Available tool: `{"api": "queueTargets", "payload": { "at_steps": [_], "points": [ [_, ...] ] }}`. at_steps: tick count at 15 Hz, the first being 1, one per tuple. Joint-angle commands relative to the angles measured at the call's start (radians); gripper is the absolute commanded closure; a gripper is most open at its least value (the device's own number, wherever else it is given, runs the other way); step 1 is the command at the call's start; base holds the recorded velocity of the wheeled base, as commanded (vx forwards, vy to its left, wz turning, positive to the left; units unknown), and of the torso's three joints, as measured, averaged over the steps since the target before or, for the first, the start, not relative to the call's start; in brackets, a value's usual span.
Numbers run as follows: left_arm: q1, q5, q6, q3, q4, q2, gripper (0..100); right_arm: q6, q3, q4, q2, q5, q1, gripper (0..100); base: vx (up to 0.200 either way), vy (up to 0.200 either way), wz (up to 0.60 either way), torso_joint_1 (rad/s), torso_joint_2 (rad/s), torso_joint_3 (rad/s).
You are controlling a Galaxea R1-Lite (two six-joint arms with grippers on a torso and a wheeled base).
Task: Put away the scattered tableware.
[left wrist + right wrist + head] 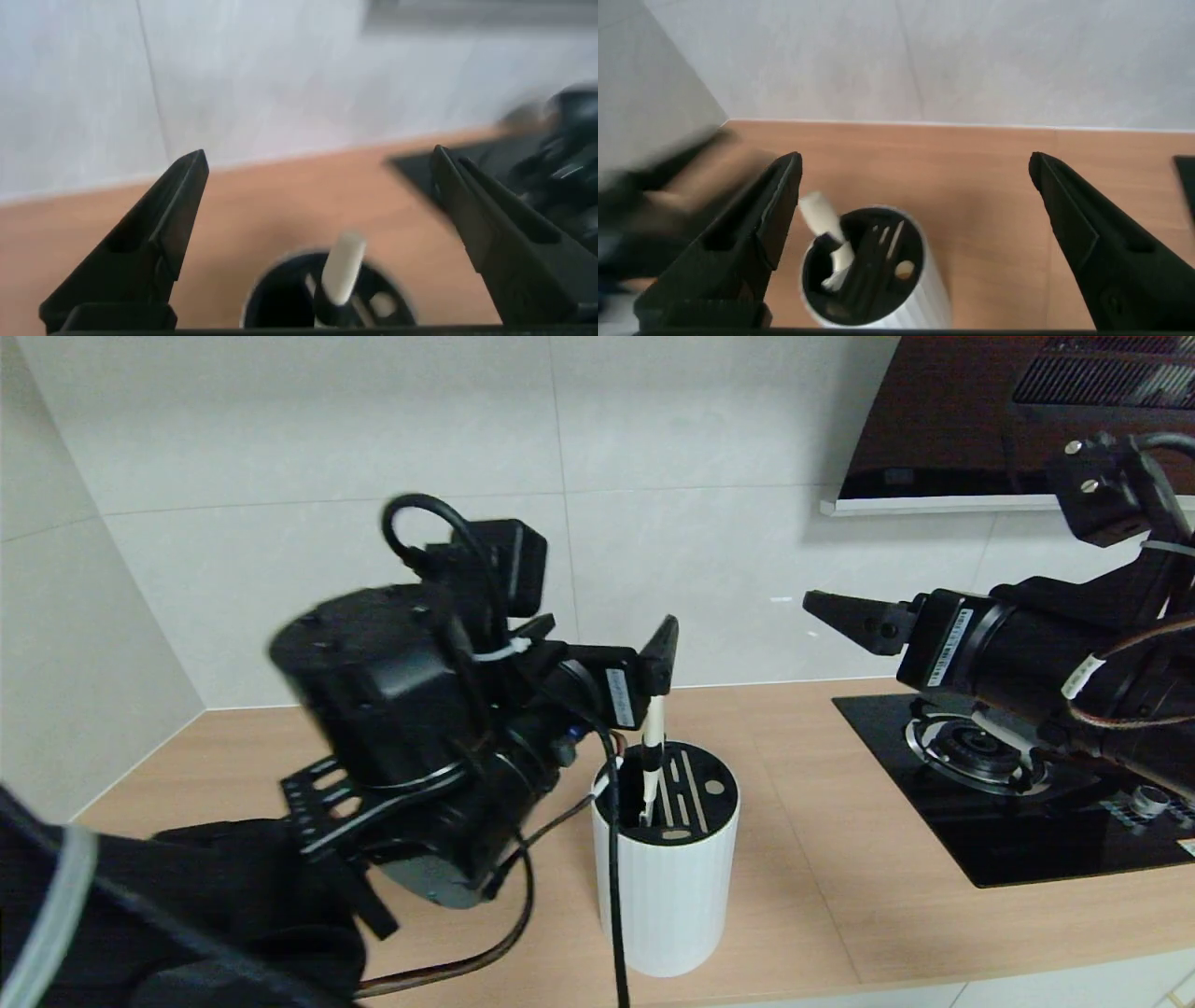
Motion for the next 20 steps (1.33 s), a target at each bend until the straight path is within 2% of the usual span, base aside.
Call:
{"api": "queueTargets", "payload": {
  "at_steps": [1,2,3,4,6,8,9,10,11,12,13,14,16,17,18,20],
  "points": [
    [0.087,-0.106,0.071,0.124,0.029,-0.254,0,-0.022,0.005,-0.002,-0.073,-0.003,-0.025,0,0.000,0.000,0.00,0.000,0.00,0.000],
    [0.093,-0.114,0.077,0.136,0.030,-0.265,0,-0.022,0.008,-0.002,-0.080,-0.003,-0.026,0,0.000,0.000,0.00,0.000,0.00,0.000],
    [0.159,-0.163,0.137,0.220,0.033,-0.357,0,-0.024,0.081,-0.002,-0.155,0.006,-0.060,0,0.000,0.000,0.00,0.000,0.00,0.000],
    [0.204,-0.177,0.164,0.300,0.043,-0.452,0,-0.035,0.172,-0.005,-0.248,0.017,-0.121,0,0.000,0.000,0.00,0.000,0.00,0.000],
    [0.250,-0.166,0.164,0.378,0.086,-0.571,0,-0.045,0.311,-0.005,-0.394,0.023,-0.218,0,0.000,0.000,0.00,0.000,0.00,0.000],
    [0.332,-0.160,0.164,0.475,0.228,-0.789,0,-0.045,0.482,0.008,-0.644,0.092,-0.342,0,0.000,0.000,0.00,0.000,0.00,0.000],
    [0.351,-0.160,0.164,0.504,0.313,-0.891,0,-0.045,0.514,0.029,-0.741,0.127,-0.385,0,0.000,0.000,0.00,0.000,0.00,0.000],
    [0.375,-0.160,0.161,0.533,0.454,-1.044,0,-0.047,0.525,0.113,-0.868,0.150,-0.425,0,0.000,0.000,0.00,0.000,0.00,0.000],
    [0.429,-0.165,0.158,0.544,0.606,-1.194,0,-0.053,0.512,0.248,-0.989,0.150,-0.431,0,0.000,0.000,0.00,0.000,0.00,0.000],
    [0.458,-0.166,0.158,0.544,0.685,-1.268,0,-0.065,0.502,0.324,-1.044,0.150,-0.431,0,0.000,0.000,0.00,0.000,0.00,0.000],
    [0.532,-0.175,0.158,0.524,0.880,-1.454,0,-0.099,0.472,0.520,-1.182,0.141,-0.447,0,0.000,0.000,0.00,0.000,0.00,0.000],
    [0.579,-0.191,0.158,0.512,0.946,-1.523,0,-0.119,0.463,0.590,-1.245,0.138,-0.465,0,0.000,0.000,0.00,0.000,0.00,0.000],
    [0.628,-0.229,0.158,0.513,1.027,-1.635,0,-0.153,0.463,0.649,-1.317,0.108,-0.496,0,0.000,0.000,0.00,0.000,0.00,0.000],
    [0.633,-0.214,0.149,0.518,1.024,-1.631,0,-0.156,0.459,0.646,-1.317,0.052,-0.497,0,0.000,0.000,0.00,0.000,0.00,0.000],
    [0.648,-0.203,0.123,0.519,1.026,-1.630,0,-0.163,0.463,0.647,-1.317,0.025,-0.523,0,0.000,0.000,0.00,0.000,0.00,0.000],
    [0.725,-0.208,0.123,0.526,1.026,-1.630,0,-0.165,0.503,0.655,-1.350,0.042,-0.637,0,0.000,0.000,0.00,0.000,0.00,0.000]
  ]
}}
